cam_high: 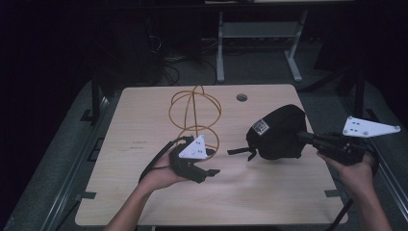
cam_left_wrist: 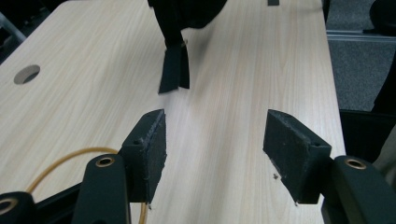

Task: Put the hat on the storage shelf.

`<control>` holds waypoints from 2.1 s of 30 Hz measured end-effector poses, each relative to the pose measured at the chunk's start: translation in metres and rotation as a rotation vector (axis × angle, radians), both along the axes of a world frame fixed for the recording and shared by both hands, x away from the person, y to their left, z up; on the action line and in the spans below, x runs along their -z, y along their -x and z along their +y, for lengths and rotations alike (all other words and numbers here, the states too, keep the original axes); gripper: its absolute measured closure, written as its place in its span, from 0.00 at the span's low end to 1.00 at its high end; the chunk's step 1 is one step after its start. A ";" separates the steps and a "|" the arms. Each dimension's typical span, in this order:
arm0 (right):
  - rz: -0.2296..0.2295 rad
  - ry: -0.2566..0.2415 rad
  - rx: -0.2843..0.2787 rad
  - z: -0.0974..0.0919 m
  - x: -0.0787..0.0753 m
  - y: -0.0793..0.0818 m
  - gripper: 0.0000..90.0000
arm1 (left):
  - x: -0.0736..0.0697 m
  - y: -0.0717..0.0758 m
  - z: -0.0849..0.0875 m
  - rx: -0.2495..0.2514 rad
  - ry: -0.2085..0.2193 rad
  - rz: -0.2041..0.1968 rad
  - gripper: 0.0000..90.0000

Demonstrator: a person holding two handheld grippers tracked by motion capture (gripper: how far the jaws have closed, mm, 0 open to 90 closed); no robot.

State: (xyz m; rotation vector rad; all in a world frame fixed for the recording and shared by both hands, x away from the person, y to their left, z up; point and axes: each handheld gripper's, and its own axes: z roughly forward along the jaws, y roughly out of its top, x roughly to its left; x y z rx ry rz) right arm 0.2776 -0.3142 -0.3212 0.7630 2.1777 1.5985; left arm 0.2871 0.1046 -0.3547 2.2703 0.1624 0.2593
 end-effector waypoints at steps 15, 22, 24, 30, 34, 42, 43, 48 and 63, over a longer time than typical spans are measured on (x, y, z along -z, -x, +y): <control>-0.026 0.006 -0.021 0.015 -0.029 -0.014 1.00 | 0.035 0.011 0.016 -0.049 0.019 0.032 0.37; -0.033 0.026 -0.048 0.030 -0.046 -0.022 1.00 | 0.047 0.012 0.016 -0.050 0.000 0.039 0.35; -0.038 0.032 -0.057 0.035 -0.051 -0.024 1.00 | 0.048 0.012 0.017 -0.052 0.000 0.040 0.35; -0.049 0.040 -0.086 0.049 -0.066 -0.031 1.00 | 0.050 0.013 0.020 -0.060 -0.001 0.041 0.34; -0.060 0.055 -0.107 0.060 -0.078 -0.036 1.00 | 0.050 0.013 0.021 -0.066 0.010 0.040 0.33; -0.081 0.086 -0.156 0.083 -0.099 -0.045 1.00 | 0.050 0.013 0.024 -0.073 0.017 0.042 0.33; -0.083 0.092 -0.165 0.086 -0.102 -0.046 1.00 | 0.050 0.013 0.025 -0.074 0.020 0.042 0.33; -0.089 0.114 -0.199 0.105 -0.111 -0.055 1.00 | 0.049 0.013 0.027 -0.076 0.023 0.040 0.33; -0.063 0.147 -0.259 0.160 -0.130 -0.093 1.00 | 0.048 0.014 0.025 -0.063 0.020 0.040 0.33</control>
